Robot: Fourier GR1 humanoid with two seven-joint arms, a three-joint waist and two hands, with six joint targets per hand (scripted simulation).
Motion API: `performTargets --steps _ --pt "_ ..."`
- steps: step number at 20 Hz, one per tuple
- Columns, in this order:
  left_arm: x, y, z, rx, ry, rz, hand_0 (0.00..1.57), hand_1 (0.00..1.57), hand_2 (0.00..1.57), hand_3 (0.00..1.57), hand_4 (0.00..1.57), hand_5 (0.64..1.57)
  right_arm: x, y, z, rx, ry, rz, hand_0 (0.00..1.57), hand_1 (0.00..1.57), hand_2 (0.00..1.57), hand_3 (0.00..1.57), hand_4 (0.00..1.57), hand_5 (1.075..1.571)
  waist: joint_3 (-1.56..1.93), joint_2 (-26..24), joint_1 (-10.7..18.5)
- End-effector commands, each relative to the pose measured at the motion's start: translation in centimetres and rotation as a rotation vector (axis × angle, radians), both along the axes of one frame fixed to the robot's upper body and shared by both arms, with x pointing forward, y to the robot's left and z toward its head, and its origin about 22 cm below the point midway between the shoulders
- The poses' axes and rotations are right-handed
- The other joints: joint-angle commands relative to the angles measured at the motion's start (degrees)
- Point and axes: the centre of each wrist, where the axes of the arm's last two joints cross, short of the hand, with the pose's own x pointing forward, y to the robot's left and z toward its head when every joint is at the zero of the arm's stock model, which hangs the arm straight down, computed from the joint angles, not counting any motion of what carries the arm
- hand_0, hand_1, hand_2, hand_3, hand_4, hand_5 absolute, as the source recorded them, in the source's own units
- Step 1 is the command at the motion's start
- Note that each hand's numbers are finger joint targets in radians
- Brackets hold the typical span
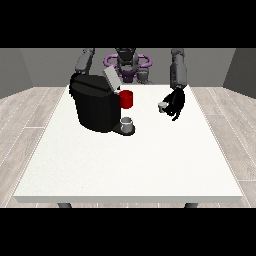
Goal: Insert the coffee pod into the coffee machine and close the lid
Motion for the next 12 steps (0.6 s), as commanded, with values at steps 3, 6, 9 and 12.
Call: performTargets --steps 3,6,9,12 --pt "0.4 -3.1 -1.4 -0.028 0.005 -0.065 1.38 1.38 1.42 1.35 0.66 1.571 -0.4 -0.6 -1.4 -0.004 0.032 -0.018 0.0 0.0 0.0 0.0 0.41 1.571 -0.43 -0.6 0.2" --pt "-0.1 -2.6 -1.7 -0.097 -0.04 -0.119 1.48 1.48 1.47 1.38 0.7 1.571 -1.3 -2.3 -2.3 0.014 0.044 -0.039 0.0 0.0 0.0 0.0 0.39 1.571 -0.43 -2.3 1.2" --pt "1.0 -2.0 -0.1 -0.087 -0.089 -0.088 1.21 1.21 1.32 1.33 0.68 1.571 -1.3 -2.1 -3.4 0.018 0.022 -0.036 0.0 0.0 0.0 0.0 0.31 1.571 -0.43 -0.6 1.4" --pt "0.4 -3.3 -1.6 -0.143 -0.032 -0.121 1.44 1.44 1.42 1.31 0.61 1.571 -1.4 -1.8 -3.7 0.023 0.077 -0.06 0.0 0.0 0.0 0.0 0.28 1.571 -0.44 -4.2 2.4"
